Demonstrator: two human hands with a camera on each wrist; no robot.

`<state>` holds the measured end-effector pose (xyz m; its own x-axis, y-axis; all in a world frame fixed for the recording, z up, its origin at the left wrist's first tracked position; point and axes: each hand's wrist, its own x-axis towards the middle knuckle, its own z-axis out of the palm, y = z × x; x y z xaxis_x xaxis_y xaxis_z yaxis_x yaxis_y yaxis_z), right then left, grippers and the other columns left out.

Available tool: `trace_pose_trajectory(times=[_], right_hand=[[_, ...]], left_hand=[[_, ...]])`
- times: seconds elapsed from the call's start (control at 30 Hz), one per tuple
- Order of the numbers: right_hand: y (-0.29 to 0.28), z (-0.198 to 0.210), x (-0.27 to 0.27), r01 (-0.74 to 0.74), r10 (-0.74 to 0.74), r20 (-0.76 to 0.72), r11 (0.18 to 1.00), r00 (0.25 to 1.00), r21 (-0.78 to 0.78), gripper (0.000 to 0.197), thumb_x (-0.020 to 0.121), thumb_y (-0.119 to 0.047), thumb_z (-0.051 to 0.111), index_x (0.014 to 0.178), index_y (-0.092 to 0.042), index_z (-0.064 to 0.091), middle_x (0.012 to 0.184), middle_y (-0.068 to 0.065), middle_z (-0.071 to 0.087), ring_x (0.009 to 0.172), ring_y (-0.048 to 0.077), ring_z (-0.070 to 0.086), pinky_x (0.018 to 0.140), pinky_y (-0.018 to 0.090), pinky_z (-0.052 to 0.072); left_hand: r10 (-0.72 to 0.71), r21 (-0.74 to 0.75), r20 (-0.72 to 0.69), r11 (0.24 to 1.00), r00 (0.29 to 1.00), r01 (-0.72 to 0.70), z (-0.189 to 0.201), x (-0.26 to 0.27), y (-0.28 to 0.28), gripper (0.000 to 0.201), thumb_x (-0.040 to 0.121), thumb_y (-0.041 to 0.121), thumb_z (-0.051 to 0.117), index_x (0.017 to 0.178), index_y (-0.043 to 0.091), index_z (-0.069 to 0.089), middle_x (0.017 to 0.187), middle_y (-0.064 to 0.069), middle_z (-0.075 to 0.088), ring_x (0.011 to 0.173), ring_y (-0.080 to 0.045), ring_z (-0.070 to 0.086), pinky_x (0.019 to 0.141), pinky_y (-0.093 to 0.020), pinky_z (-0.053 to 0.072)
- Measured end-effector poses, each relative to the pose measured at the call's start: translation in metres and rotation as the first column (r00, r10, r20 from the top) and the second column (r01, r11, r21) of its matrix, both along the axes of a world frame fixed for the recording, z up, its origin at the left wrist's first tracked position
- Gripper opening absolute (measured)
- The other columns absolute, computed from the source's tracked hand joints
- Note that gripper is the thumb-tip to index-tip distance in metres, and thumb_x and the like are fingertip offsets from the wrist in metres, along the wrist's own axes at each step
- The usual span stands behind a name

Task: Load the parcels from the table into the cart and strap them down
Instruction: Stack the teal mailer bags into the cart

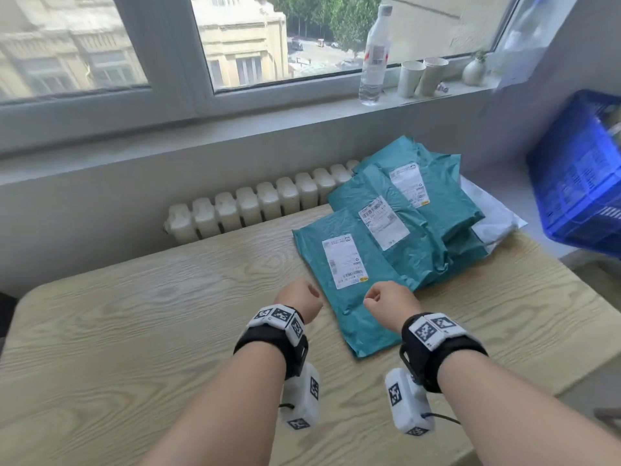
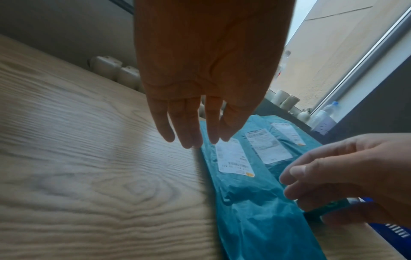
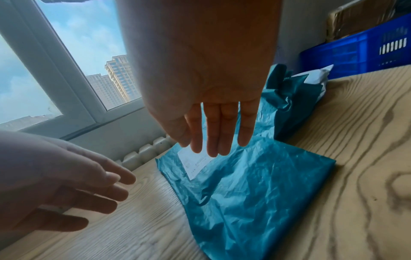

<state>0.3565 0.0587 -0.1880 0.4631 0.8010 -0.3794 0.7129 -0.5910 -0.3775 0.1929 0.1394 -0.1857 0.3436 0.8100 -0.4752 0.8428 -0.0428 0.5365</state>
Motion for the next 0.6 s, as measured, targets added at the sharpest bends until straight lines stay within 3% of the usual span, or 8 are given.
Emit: trace_pose_trajectory(times=[0.17,0.37,0.47,0.5,0.57,0.6], right_hand=[[0.023,-0.01,0.013,0.018,-0.018,-0.038,1.0,0.999,0.014,0.014,0.086,-0.026,0.057,0.09,-0.022,0.07,0.102,0.004,0.071,0.101,0.024,0.064,0.088,0.03,0.05],[0.036,-0.009,0.038,0.03,-0.029,-0.021,0.999,0.999,0.017,0.011,0.087,-0.025,0.056,0.087,-0.027,0.066,0.107,0.003,0.069,0.103,0.025,0.061,0.093,0.035,0.049],[0.047,-0.012,0.053,-0.003,0.003,0.011,0.999,1.0,0.032,0.017,0.089,-0.024,0.056,0.101,-0.021,0.068,0.114,0.006,0.064,0.108,0.026,0.058,0.094,0.035,0.047],[0.05,-0.014,0.057,-0.009,0.008,0.02,0.999,1.0,0.037,0.019,0.09,-0.024,0.056,0.105,-0.02,0.066,0.118,0.006,0.061,0.111,0.026,0.057,0.096,0.034,0.045],[0.055,-0.02,0.065,-0.018,0.017,0.016,0.999,1.0,0.027,0.025,0.091,-0.024,0.056,0.114,-0.019,0.062,0.124,0.007,0.056,0.114,0.025,0.055,0.098,0.033,0.041],[0.058,-0.024,0.069,-0.023,0.022,0.006,1.0,1.0,0.02,0.027,0.091,-0.024,0.056,0.117,-0.018,0.06,0.126,0.007,0.054,0.115,0.025,0.054,0.099,0.033,0.041]], left_hand=[[0.039,-0.029,0.021,0.999,0.999,-0.038,-0.01,0.019,0.023,0.023,0.09,0.019,0.057,0.109,0.015,0.07,0.116,-0.005,0.068,0.11,-0.024,0.062,0.094,-0.031,0.047],[0.112,-0.073,0.029,0.991,0.993,-0.109,-0.02,0.034,0.035,0.034,0.088,0.02,0.059,0.122,0.015,0.062,0.127,-0.003,0.063,0.118,-0.021,0.057,0.101,-0.031,0.043],[0.144,-0.085,0.006,0.986,0.99,-0.143,-0.024,0.037,0.042,0.037,0.09,0.02,0.059,0.126,0.014,0.058,0.131,-0.005,0.059,0.122,-0.023,0.054,0.101,-0.029,0.04],[0.162,-0.091,-0.003,0.983,0.987,-0.162,-0.024,0.038,0.042,0.031,0.09,0.018,0.059,0.12,0.014,0.06,0.129,-0.007,0.06,0.121,-0.024,0.055,0.1,-0.029,0.04],[0.195,-0.097,-0.011,0.976,0.981,-0.195,-0.025,0.042,0.042,0.005,0.089,0.016,0.059,0.092,0.019,0.059,0.124,-0.01,0.063,0.116,-0.027,0.057,0.095,-0.03,0.042],[0.226,-0.099,-0.013,0.969,0.974,-0.226,-0.028,0.044,0.043,0.008,0.089,0.015,0.059,0.084,0.021,0.055,0.123,-0.011,0.063,0.116,-0.027,0.058,0.094,-0.03,0.042]])
